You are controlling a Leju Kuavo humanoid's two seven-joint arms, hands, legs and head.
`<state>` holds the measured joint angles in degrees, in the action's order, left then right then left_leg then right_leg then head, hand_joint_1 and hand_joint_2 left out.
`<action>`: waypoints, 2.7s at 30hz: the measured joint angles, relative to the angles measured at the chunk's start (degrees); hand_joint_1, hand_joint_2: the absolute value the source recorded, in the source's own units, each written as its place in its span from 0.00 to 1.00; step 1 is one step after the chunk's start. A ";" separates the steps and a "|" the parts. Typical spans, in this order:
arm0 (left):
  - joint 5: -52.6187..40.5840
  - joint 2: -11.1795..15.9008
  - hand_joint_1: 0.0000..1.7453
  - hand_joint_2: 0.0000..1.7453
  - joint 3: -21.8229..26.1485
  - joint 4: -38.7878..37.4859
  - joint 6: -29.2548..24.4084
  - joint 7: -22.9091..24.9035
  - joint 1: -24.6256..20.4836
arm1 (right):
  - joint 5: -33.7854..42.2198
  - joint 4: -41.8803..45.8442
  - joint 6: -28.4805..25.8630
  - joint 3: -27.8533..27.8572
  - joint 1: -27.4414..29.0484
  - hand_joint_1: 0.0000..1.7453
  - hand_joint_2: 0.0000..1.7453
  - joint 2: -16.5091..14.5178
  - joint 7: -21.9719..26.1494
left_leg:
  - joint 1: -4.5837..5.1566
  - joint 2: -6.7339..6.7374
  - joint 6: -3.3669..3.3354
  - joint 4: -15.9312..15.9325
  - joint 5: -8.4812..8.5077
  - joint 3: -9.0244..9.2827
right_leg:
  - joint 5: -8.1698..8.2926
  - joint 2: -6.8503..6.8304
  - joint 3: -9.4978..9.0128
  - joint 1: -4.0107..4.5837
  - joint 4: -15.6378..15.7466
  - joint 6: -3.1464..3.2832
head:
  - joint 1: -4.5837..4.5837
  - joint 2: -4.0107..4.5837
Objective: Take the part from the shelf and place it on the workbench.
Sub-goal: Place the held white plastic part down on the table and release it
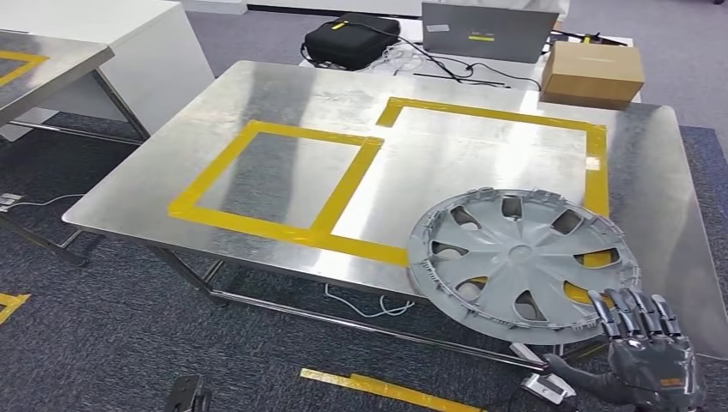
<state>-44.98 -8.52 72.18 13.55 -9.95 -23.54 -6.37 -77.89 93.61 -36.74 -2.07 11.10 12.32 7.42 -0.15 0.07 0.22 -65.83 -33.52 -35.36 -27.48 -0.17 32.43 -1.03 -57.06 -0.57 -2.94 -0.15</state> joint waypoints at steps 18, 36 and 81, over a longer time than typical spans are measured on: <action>-0.76 -0.45 0.00 0.00 -0.01 -0.02 0.52 -0.05 -0.30 | 16.61 8.77 -3.16 1.41 0.76 0.00 0.00 -8.45 19.77 | 0.11 0.44 -2.74 9.29 6.77 3.62 | -8.19 0.25 7.48 -0.04 -15.46 -3.04 | 0.15 0.00; -0.74 -0.50 0.00 0.00 -0.03 -0.02 1.19 0.17 -0.07 | 62.76 7.96 17.67 7.62 -0.18 0.00 0.00 -13.02 30.95 | -0.13 0.13 0.47 -4.48 2.07 0.88 | 1.38 -0.28 -0.06 0.65 1.56 0.49 | -0.50 0.00; -4.85 -2.22 0.00 0.00 -2.55 -0.09 2.54 3.32 0.50 | 51.14 -79.70 28.87 39.84 -13.08 0.00 0.00 -24.23 -6.27 | 0.41 0.77 -2.84 10.55 8.64 2.95 | -6.25 0.08 3.82 0.68 -14.96 -2.27 | 0.08 0.00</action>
<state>-49.83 -10.74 69.63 13.46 -7.41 -20.22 -5.87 -26.75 13.91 -7.87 37.77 -1.98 -11.92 1.15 0.25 0.85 -2.63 -55.28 -24.88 -32.41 -33.73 -0.09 36.25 -0.35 -72.02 -2.83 -2.86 -0.15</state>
